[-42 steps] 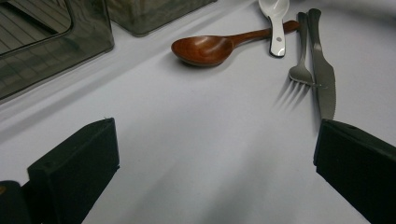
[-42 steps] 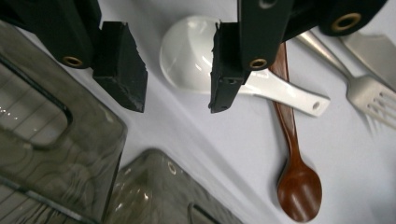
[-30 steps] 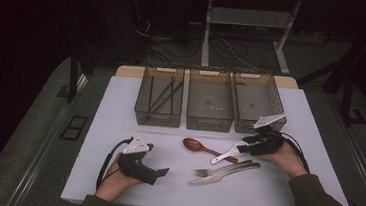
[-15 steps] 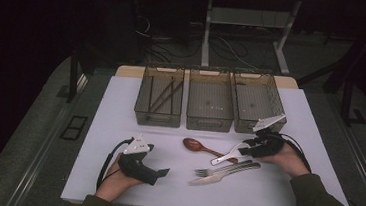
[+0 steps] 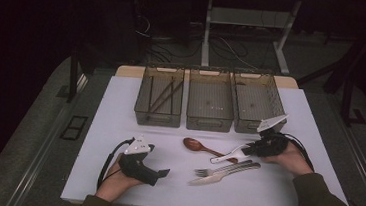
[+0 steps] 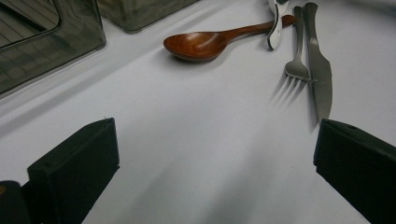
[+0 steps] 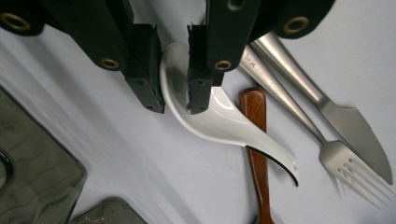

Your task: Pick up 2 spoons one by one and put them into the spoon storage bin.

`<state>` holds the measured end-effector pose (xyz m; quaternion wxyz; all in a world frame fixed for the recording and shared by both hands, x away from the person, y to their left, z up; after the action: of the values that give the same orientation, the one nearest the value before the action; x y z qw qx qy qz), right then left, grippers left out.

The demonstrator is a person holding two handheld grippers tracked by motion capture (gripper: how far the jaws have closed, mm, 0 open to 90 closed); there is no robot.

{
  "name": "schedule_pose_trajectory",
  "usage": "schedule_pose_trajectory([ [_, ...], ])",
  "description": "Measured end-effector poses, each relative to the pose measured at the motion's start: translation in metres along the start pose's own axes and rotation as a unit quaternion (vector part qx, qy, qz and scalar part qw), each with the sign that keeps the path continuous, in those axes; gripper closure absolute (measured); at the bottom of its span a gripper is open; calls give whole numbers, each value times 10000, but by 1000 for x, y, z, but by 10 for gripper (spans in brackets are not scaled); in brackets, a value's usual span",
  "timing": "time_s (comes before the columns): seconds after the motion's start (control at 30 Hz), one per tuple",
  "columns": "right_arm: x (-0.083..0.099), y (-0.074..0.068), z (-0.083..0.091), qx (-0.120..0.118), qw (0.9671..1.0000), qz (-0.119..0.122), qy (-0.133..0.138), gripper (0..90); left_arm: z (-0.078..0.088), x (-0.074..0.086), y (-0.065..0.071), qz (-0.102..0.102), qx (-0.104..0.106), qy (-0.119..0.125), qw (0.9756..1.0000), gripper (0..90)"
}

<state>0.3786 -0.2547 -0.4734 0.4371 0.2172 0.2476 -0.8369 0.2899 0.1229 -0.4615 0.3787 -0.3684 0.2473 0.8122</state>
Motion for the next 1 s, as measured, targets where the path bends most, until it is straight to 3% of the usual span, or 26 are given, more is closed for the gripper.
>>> schedule_pose_trajectory([
  [0.63,1,1,5,-322,9994,-59,130,831,0,0,0,-29,9,-4,10000,0],
  [1.0,-5,0,14,-361,9976,-266,530,832,0,0,0,-29,11,-11,10000,0],
])
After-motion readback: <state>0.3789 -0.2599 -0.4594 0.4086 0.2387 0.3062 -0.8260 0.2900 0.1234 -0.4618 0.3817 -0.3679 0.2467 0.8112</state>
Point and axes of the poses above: each handheld gripper's, and its own axes: z roughly backward along the jaws, x roughly out of its underside, y roughly to its right, the point moved 4 cm from there along -z, roughly forward along the jaws, and after that the axes turned 2 degrees about -y, right-handed, at the moved point
